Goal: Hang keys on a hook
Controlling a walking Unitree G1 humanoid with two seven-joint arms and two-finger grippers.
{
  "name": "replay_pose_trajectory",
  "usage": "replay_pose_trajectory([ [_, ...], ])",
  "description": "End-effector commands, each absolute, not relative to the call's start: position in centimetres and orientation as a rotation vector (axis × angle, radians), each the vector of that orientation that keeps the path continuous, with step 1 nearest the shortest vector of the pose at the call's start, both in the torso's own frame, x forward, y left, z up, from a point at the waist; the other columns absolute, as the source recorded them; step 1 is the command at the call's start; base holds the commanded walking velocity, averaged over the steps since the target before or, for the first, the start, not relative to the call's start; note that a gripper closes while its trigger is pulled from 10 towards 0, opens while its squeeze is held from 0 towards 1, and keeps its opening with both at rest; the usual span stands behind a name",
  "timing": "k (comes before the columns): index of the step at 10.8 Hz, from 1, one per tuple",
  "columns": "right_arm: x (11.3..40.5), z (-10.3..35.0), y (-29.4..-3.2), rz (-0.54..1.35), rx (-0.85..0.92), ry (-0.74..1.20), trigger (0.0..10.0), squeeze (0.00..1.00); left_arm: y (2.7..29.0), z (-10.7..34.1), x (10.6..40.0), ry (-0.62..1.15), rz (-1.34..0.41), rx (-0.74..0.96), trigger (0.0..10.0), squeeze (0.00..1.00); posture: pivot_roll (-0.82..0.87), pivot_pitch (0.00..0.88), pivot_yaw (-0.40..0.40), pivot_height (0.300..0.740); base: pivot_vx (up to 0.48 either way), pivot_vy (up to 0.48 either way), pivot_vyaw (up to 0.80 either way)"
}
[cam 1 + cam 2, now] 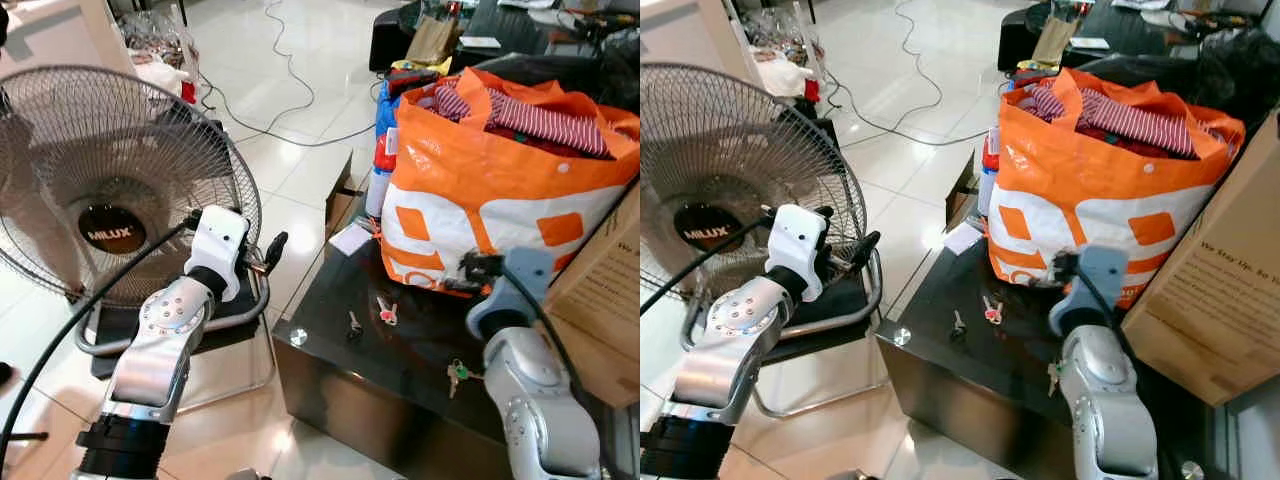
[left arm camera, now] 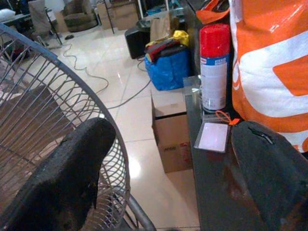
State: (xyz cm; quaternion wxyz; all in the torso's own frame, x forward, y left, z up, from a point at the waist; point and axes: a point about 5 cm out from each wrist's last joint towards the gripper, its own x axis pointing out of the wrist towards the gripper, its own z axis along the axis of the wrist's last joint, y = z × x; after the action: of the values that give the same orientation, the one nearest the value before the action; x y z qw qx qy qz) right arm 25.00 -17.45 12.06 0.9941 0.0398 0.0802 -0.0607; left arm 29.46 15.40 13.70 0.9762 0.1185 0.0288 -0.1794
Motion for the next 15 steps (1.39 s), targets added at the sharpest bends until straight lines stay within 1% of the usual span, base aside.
replay_pose_trajectory([
  [1, 25.10, 12.29, -17.63, -0.141, 0.045, 0.159, 10.0, 0.00, 15.45, 13.86, 29.68, 0.052, -0.353, 0.260, 10.0, 0.00, -0.10, 0.000, 0.061, 0.740, 0.000, 0.000, 0.00],
  [3, 25.20, 12.76, -17.16, -0.099, 0.030, 0.130, 10.0, 0.00, 15.67, 13.23, 29.51, 0.065, -0.345, 0.270, 10.0, 0.00, -0.10, 0.000, 0.051, 0.740, 0.000, 0.000, 0.00],
  [5, 25.31, 12.79, -17.35, -0.105, 0.035, 0.130, 10.0, 0.00, 15.60, 13.08, 29.45, 0.067, -0.347, 0.273, 10.0, 0.00, -0.10, 0.000, 0.044, 0.740, 0.000, 0.000, 0.00],
  [10, 25.55, 13.02, -17.43, -0.101, 0.018, 0.111, 10.0, 0.00, 15.31, 12.94, 29.58, 0.065, -0.364, 0.266, 10.0, 0.00, -0.11, 0.000, 0.054, 0.740, -0.279, 0.000, 0.00],
  [13, 25.66, 13.01, -17.30, -0.093, 0.022, 0.103, 10.0, 0.00, 15.42, 12.89, 29.53, 0.062, -0.360, 0.256, 10.0, 0.00, -0.11, 0.000, 0.046, 0.740, -0.274, 0.000, 0.00],
  [15, 25.80, 13.03, -17.21, -0.081, 0.016, 0.103, 10.0, 0.00, 15.52, 13.01, 29.51, 0.045, -0.342, 0.255, 10.0, 0.00, -0.10, 0.000, 0.041, 0.740, 0.000, 0.000, 0.00],
])
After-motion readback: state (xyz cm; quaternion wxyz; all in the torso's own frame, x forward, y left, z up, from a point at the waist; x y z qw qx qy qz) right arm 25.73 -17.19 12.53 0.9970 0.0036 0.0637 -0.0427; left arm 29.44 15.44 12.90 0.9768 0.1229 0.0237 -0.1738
